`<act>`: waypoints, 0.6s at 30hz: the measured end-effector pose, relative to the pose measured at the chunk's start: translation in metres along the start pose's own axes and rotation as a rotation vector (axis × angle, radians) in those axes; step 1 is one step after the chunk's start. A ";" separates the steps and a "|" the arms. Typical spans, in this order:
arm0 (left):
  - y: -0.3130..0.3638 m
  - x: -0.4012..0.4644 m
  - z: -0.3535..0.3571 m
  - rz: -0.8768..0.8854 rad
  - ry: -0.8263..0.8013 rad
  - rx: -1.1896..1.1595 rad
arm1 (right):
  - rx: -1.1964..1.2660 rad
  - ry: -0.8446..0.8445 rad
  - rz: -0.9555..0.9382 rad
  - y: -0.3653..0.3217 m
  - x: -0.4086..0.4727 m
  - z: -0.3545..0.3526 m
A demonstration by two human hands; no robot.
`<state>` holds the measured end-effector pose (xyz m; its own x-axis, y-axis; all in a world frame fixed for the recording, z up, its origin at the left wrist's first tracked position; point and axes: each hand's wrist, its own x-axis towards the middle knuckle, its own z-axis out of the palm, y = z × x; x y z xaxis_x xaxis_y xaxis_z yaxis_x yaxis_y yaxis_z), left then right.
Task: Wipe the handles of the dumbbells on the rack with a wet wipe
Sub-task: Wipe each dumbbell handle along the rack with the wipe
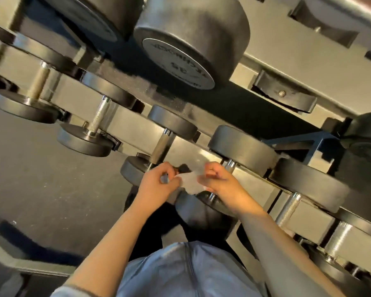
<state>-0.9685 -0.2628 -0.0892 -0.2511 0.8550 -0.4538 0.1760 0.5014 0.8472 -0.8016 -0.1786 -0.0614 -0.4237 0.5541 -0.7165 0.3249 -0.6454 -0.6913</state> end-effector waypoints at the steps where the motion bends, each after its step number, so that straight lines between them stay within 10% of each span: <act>1: -0.002 0.001 -0.013 -0.009 -0.009 -0.027 | 0.016 0.044 0.002 -0.001 0.003 0.009; 18: -0.014 0.070 -0.180 -0.155 -0.503 0.441 | -0.501 0.565 -0.101 -0.004 0.039 0.158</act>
<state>-1.1597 -0.2342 -0.0832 0.1490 0.6735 -0.7240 0.5712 0.5391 0.6190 -0.9532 -0.2376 -0.0724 -0.0187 0.8698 -0.4930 0.7097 -0.3358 -0.6193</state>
